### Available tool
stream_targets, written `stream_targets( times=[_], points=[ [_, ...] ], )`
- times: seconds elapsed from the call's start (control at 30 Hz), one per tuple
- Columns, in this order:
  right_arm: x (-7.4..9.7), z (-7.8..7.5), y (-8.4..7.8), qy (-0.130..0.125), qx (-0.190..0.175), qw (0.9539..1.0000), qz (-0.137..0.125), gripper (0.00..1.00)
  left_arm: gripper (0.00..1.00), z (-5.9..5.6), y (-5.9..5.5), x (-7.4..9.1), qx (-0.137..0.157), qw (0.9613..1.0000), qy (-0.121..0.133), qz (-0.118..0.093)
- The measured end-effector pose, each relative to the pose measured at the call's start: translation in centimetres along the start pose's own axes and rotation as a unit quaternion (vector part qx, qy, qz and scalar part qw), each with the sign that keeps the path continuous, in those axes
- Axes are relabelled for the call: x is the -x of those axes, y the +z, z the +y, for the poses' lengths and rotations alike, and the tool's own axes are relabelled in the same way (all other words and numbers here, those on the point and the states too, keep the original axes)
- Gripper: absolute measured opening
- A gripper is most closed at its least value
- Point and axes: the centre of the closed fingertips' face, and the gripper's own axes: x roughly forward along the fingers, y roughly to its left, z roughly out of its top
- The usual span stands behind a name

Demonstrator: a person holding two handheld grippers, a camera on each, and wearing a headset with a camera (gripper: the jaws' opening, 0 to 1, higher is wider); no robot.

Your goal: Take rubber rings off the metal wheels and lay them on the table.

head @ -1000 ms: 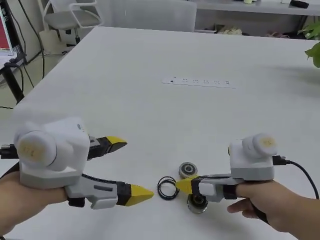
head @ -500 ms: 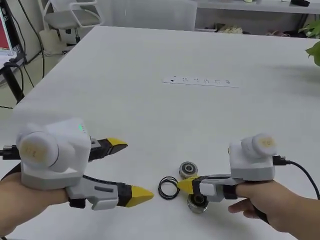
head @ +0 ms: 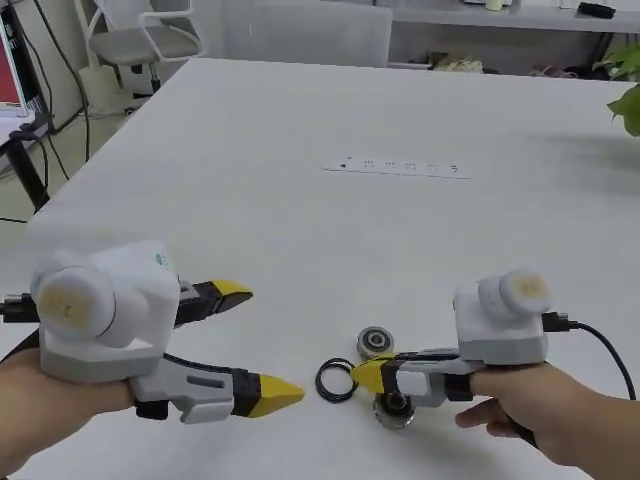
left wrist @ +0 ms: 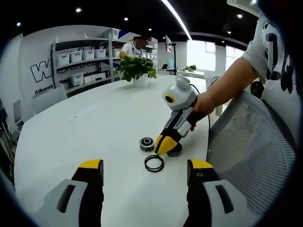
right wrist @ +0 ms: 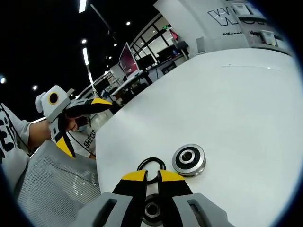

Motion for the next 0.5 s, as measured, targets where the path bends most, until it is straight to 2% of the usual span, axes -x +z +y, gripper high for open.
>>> stream_targets(
  times=[0.5],
  points=[
    [2.3,0.8,1.9,-0.005,0.016,0.9995,-0.028,0.13,0.70,-0.5,0.9,0.2,-0.002,1.0000,-0.002,-0.005]
  ],
)
